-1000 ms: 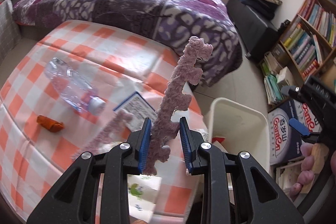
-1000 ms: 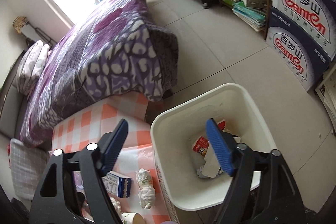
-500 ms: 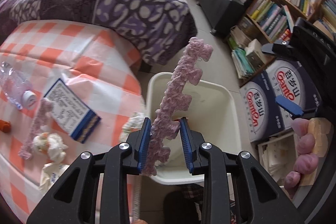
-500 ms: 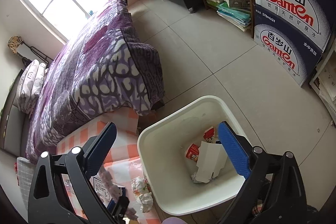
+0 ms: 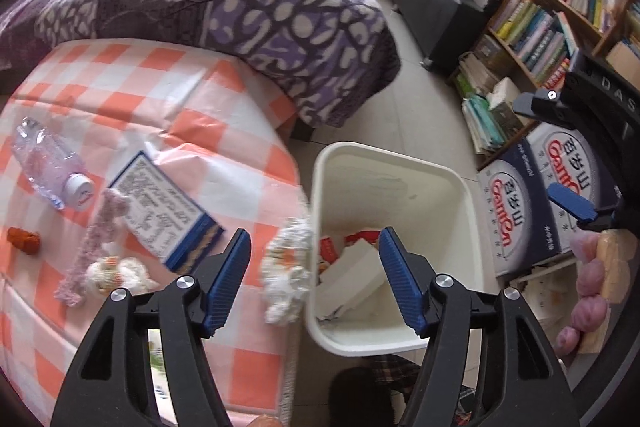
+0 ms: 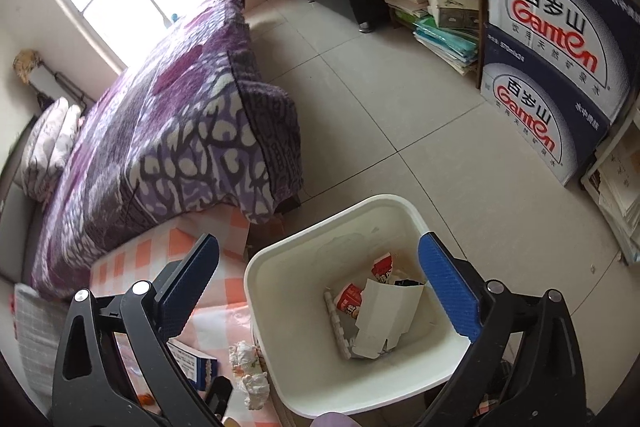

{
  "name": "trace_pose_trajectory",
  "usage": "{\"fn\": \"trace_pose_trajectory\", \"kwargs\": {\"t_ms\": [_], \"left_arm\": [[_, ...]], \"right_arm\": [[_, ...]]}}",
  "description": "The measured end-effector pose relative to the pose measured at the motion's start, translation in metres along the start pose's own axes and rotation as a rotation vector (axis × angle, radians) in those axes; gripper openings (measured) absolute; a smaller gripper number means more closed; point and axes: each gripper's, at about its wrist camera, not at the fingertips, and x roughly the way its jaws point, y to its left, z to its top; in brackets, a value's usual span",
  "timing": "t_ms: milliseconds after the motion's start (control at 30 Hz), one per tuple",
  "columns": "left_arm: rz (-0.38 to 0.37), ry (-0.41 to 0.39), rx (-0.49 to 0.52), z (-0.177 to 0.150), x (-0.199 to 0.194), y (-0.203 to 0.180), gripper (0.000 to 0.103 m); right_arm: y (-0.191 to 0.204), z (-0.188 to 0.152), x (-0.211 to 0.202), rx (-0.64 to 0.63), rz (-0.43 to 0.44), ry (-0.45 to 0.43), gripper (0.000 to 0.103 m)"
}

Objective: Collect trash
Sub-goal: 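Release the tissue wad into the bin with the right tool while the left tool drops the pink strip, then grasp the orange peel with the left tool while the right tool moves to the water bottle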

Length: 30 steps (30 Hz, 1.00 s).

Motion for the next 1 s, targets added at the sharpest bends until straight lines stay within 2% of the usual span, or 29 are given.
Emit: {"fn": "trace_pose_trajectory", "kwargs": {"t_ms": [200, 433, 633, 833, 1000], "left_arm": [[0.137, -0.007, -0.073, 0.006, -0.007, 0.046, 0.074], [0.317, 0.019, -0.214, 0.004, -0.012, 0.118, 0.075], [0.453, 0.048, -0.411, -0.010, -0.018, 0.186, 0.075], [0.491, 0.033, -0.675, -0.026, -0.029, 0.252, 0.075], [0.501, 0.057, -0.773, -0.029, -0.017, 0.284, 0.075]], "right_arm": [[0.037, -0.016, 0.014, -0.119, -0.029, 0.036, 0.096], [0.074, -0.036, 0.030, -0.183, -0.005, 0.093, 0.096], [0.106, -0.055, 0.040, -0.235, 0.018, 0.122, 0.096], [0.131, -0.072, 0.051, -0.277, 0.030, 0.153, 0.096], [0.146, -0.081, 0.055, -0.324, 0.025, 0.151, 0.096]]}}
